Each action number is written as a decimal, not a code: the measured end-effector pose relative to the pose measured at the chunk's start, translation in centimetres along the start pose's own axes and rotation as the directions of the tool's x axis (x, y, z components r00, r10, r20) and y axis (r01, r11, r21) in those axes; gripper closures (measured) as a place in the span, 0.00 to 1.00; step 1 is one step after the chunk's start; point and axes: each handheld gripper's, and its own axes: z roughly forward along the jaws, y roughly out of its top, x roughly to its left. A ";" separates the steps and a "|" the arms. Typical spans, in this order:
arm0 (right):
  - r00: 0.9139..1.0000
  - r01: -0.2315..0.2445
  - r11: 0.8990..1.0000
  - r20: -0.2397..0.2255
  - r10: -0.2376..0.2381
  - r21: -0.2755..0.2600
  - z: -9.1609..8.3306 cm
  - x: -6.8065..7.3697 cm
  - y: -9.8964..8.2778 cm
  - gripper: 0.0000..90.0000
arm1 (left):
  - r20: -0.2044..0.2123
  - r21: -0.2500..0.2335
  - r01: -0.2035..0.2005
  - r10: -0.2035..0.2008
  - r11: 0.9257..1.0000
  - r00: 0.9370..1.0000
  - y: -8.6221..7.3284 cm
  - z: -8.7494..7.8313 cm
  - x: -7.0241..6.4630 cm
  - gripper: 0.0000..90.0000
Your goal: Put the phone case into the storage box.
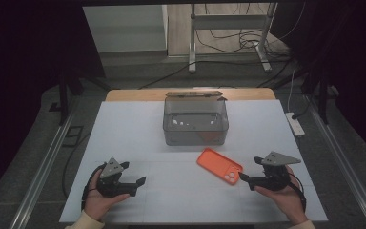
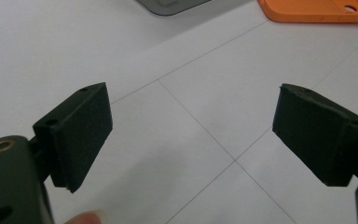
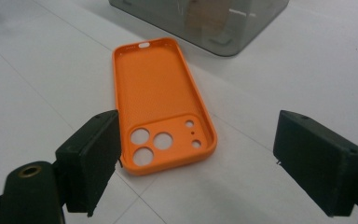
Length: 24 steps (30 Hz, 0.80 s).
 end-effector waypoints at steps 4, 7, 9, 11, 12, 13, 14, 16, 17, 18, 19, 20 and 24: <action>1.000 -0.015 1.000 -0.007 0.015 0.018 -0.2 0.0 0.6 0.17 | -0.001 0.000 -0.002 0.002 1.000 1.000 0.2 0.0 -0.2 0.13; 1.000 -0.020 1.000 -0.008 0.020 0.015 -0.4 -0.2 1.0 0.18 | -0.004 -0.003 -0.004 0.004 1.000 1.000 0.2 -0.1 -0.3 0.13; 1.000 -0.017 1.000 -0.012 0.017 0.014 -0.4 -0.3 1.2 0.18 | -0.006 -0.003 -0.005 0.005 1.000 1.000 0.3 -0.1 -0.3 0.13; 1.000 -0.012 1.000 -0.019 0.012 0.021 -0.3 -0.2 1.5 0.18 | -0.009 -0.003 0.000 0.000 1.000 1.000 0.3 -0.1 -0.1 0.13; 1.000 -0.012 1.000 -0.019 0.012 0.021 -0.3 -0.2 1.5 0.18 | -0.009 -0.003 0.000 0.000 1.000 1.000 0.3 -0.1 -0.1 0.13; 1.000 -0.009 1.000 -0.020 0.010 0.023 -0.2 -0.2 1.7 0.18 | -0.007 -0.004 0.001 -0.001 1.000 1.000 0.3 -0.1 -0.1 0.13; 1.000 -0.008 0.999 -0.024 0.009 0.033 -0.1 -0.1 2.0 0.17 | -0.004 -0.008 0.003 -0.003 1.000 1.000 0.3 -0.2 -0.1 0.13; 1.000 -0.007 0.998 -0.028 0.009 0.055 -0.1 -0.1 2.4 0.18 | 0.000 -0.010 0.000 0.000 1.000 1.000 0.3 -0.2 -0.2 0.13; 1.000 -0.007 0.998 -0.028 0.009 0.055 -0.1 -0.1 2.4 0.18 | 0.000 -0.010 0.000 0.000 1.000 1.000 0.3 -0.2 -0.2 0.14; 1.000 -0.003 0.998 -0.024 0.004 0.066 -0.3 0.0 2.8 0.18 | -0.001 -0.008 -0.004 0.004 1.000 1.000 0.3 -0.1 -0.3 0.14; 1.000 -0.003 0.998 -0.024 0.004 0.066 -0.3 0.0 2.8 0.18 | -0.001 -0.008 -0.004 0.004 1.000 1.000 0.3 -0.1 -0.3 0.14; 1.000 -0.003 0.997 -0.023 0.005 0.079 -0.3 -0.1 3.2 0.18 | 0.001 -0.005 -0.005 0.005 1.000 1.000 0.3 -0.1 -0.3 0.14; 1.000 0.003 0.996 -0.020 -0.001 0.094 -0.1 -0.1 4.0 0.18 | 0.000 -0.002 -0.005 0.005 1.000 1.000 0.3 0.0 -0.4 0.14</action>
